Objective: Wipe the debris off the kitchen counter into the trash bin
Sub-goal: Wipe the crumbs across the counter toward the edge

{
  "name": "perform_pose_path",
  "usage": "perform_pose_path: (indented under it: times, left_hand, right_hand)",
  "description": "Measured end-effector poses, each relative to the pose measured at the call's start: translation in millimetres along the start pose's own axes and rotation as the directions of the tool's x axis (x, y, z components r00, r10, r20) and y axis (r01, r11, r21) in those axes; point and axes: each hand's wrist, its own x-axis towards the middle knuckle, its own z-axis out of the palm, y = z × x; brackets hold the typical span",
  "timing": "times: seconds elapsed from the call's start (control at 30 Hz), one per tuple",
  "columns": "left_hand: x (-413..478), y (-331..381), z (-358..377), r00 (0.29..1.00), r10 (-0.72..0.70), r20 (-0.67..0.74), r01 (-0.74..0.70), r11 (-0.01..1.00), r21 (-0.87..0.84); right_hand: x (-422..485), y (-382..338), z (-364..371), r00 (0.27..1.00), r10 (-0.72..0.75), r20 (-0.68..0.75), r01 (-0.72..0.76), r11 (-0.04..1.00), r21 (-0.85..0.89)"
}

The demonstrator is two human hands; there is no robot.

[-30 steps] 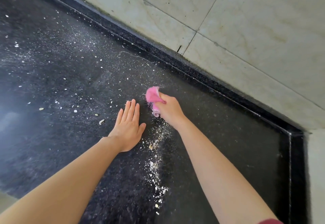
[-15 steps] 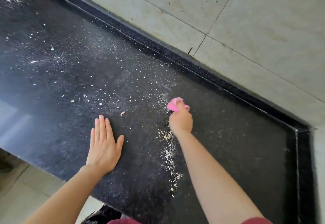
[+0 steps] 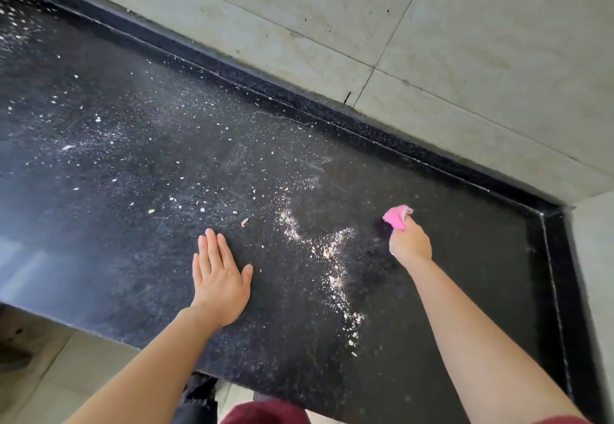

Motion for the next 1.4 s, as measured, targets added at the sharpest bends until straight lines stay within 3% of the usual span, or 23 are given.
perform_pose_path:
  times: [0.07, 0.2, 0.3, 0.4, 0.47, 0.57, 0.7, 0.8, 1.03, 1.13, 1.23, 1.3, 1.4]
  left_hand:
    - [0.3, -8.6, -5.0, 0.998, 0.055, 0.029, -0.057, 0.996, 0.07]
    - [2.6, -34.1, -22.9, 0.973, 0.193, 0.126, -0.216, 0.955, 0.204]
    - [3.5, -42.1, -31.8, 0.949, 0.262, 0.177, -0.3, 0.922, 0.244]
    - [5.4, -51.4, -37.7, 0.925, 0.329, 0.19, -0.37, 0.893, 0.256]
    - [6.3, -61.5, -41.4, 0.91, 0.375, 0.178, -0.412, 0.873, 0.262]
    - [3.4, -79.6, -44.6, 0.917, 0.379, 0.121, -0.398, 0.875, 0.277]
    - [2.9, -92.1, -43.0, 0.917, 0.365, 0.162, -0.397, 0.876, 0.274]
    - [5.2, -90.0, -41.0, 0.922, 0.347, 0.173, -0.384, 0.877, 0.29]
    - [5.1, -87.7, -41.7, 0.925, 0.328, 0.19, -0.372, 0.881, 0.291]
    - [5.0, -86.9, -42.8, 0.927, 0.312, 0.209, -0.363, 0.885, 0.292]
    - [5.9, -86.9, -43.5, 0.926, 0.307, 0.218, -0.362, 0.885, 0.293]
    - [5.8, -86.9, -43.9, 0.925, 0.309, 0.221, -0.365, 0.884, 0.292]
    - [4.6, -87.0, -43.9, 0.925, 0.312, 0.215, -0.366, 0.885, 0.287]
  right_hand:
    - [-17.2, 3.3, 9.8, 0.999, 0.031, -0.008, -0.032, 0.999, -0.038]
    - [-74.1, -47.3, 64.0, 1.0, 0.028, -0.006, -0.027, 0.994, 0.101]
    - [-107.4, -92.8, 103.9, 0.995, -0.079, 0.062, 0.067, 0.983, 0.172]
    - [-126.0, -122.4, 115.4, 0.966, -0.174, 0.193, 0.088, 0.918, 0.387]
    - [-130.9, -123.0, 105.3, 0.966, -0.198, 0.169, 0.106, 0.892, 0.44]
    - [-125.7, -87.6, 77.6, 0.995, -0.103, 0.016, 0.088, 0.911, 0.403]
    - [-105.6, -9.4, 45.5, 0.98, 0.147, -0.132, -0.115, 0.968, 0.223]
    - [-97.4, 26.4, 44.0, 0.965, 0.24, -0.107, -0.23, 0.968, 0.101]
    - [-133.6, -30.3, 94.9, 0.997, 0.069, -0.023, -0.061, 0.968, 0.242]
    - [-151.0, -61.2, 109.9, 0.992, -0.087, 0.096, 0.065, 0.977, 0.205]
    - [-159.2, -76.8, 118.9, 0.951, -0.247, 0.188, 0.182, 0.935, 0.304]
    - [-160.5, -69.0, 110.4, 0.961, -0.245, 0.127, 0.183, 0.91, 0.373]
    - [-149.7, -26.2, 83.3, 0.998, -0.064, -0.01, 0.063, 0.917, 0.393]
